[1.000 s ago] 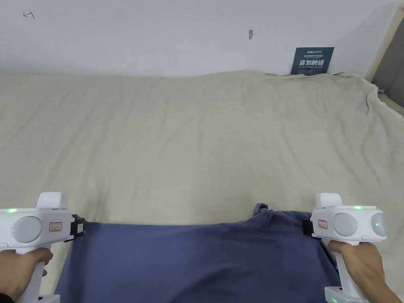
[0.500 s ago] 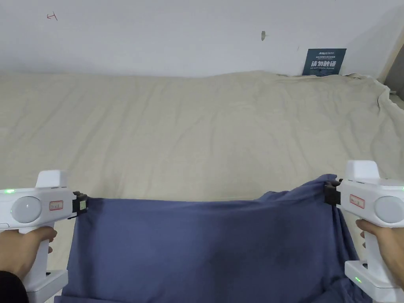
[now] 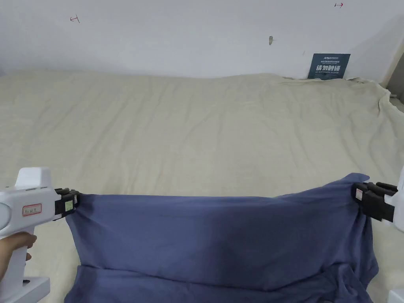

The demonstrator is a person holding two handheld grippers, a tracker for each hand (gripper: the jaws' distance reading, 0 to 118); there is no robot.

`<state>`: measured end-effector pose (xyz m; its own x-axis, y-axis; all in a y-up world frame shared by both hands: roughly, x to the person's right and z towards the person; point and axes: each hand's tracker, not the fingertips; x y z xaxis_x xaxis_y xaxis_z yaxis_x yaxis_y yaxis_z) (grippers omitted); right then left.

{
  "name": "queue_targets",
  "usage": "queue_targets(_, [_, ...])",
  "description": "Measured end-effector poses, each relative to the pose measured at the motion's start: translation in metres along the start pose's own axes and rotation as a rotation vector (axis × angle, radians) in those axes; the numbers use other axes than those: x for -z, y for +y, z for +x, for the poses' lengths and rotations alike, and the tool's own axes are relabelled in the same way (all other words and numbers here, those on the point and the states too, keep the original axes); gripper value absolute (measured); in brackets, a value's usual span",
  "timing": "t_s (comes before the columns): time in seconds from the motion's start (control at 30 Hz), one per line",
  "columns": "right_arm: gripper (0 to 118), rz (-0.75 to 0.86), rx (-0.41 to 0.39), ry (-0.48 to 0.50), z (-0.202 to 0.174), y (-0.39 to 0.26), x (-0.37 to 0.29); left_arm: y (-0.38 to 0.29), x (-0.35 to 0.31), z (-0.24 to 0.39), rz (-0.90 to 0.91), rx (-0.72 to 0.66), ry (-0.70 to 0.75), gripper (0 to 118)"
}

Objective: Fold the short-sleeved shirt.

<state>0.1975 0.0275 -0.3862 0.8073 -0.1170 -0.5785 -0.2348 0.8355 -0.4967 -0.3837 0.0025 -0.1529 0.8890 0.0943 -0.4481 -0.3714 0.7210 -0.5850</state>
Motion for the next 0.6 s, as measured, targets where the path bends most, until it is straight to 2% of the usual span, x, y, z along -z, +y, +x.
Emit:
queue_targets(0.3, [2, -0.058, 0.038, -0.019, -0.011, -0.070, -0.052, -0.079, -0.028, 0.000, -0.085, -0.021, -0.006, 0])
queue_targets(0.6, [2, -0.175, 0.109, -0.078, -0.014, -0.145, -0.058, -0.150, -0.021, 0.002, -0.171, -0.020, 0.027, 0])
